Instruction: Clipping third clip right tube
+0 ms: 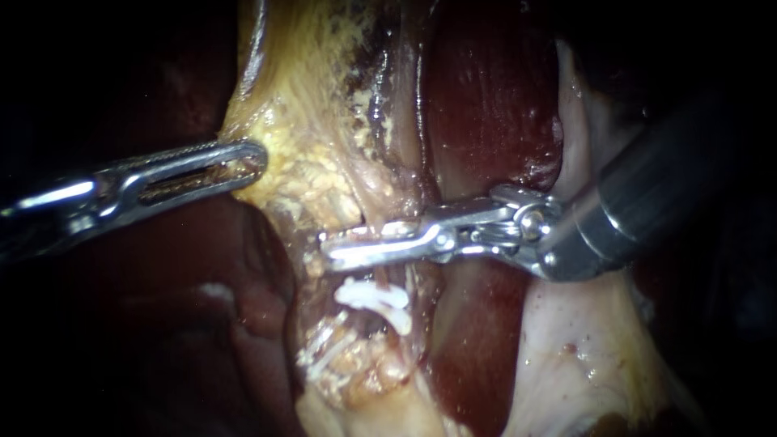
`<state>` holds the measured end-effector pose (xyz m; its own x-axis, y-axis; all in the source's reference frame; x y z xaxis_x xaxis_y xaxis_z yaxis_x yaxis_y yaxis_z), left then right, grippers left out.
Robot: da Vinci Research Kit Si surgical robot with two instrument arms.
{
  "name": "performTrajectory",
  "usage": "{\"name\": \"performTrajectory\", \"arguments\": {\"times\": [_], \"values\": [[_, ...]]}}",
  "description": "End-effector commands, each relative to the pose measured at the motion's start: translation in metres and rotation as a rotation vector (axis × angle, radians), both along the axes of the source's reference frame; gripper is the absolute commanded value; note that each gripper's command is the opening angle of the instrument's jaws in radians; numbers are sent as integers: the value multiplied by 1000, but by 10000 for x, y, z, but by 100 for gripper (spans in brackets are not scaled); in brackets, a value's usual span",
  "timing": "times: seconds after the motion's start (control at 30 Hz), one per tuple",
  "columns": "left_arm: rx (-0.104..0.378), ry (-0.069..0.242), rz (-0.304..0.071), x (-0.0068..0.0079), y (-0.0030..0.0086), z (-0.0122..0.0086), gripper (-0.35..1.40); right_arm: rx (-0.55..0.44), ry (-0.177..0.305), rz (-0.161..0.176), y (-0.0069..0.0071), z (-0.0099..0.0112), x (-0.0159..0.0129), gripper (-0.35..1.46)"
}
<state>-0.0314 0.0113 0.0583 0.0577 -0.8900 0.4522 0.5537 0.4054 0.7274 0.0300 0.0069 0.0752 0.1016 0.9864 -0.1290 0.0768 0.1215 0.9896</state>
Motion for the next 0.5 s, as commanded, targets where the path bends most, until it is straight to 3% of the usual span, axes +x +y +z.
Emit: {"name": "performTrajectory", "arguments": {"times": [0.03,0.5], "values": [[0,0,0,0,0,0,-35,-5,-5,-9,-1,3,0,-35],[0,0,0,0,0,0,-35,-3,-8,-17,-4,6,0,-35]]}}
